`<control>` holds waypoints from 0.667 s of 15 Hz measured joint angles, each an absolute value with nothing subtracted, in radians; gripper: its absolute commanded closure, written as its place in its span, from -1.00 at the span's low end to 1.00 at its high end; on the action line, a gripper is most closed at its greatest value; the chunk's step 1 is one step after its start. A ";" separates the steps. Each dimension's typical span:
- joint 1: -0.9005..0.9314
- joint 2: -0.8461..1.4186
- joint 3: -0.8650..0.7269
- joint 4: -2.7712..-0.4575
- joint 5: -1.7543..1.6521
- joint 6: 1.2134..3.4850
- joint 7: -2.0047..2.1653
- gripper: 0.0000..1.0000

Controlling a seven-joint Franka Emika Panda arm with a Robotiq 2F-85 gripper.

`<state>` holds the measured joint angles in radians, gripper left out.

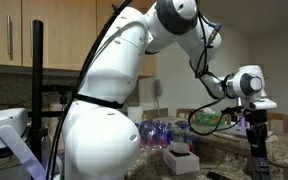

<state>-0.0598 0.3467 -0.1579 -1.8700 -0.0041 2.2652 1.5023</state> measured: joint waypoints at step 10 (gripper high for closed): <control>-0.057 0.367 -0.157 -1.870 -0.002 2.277 1.502 -0.65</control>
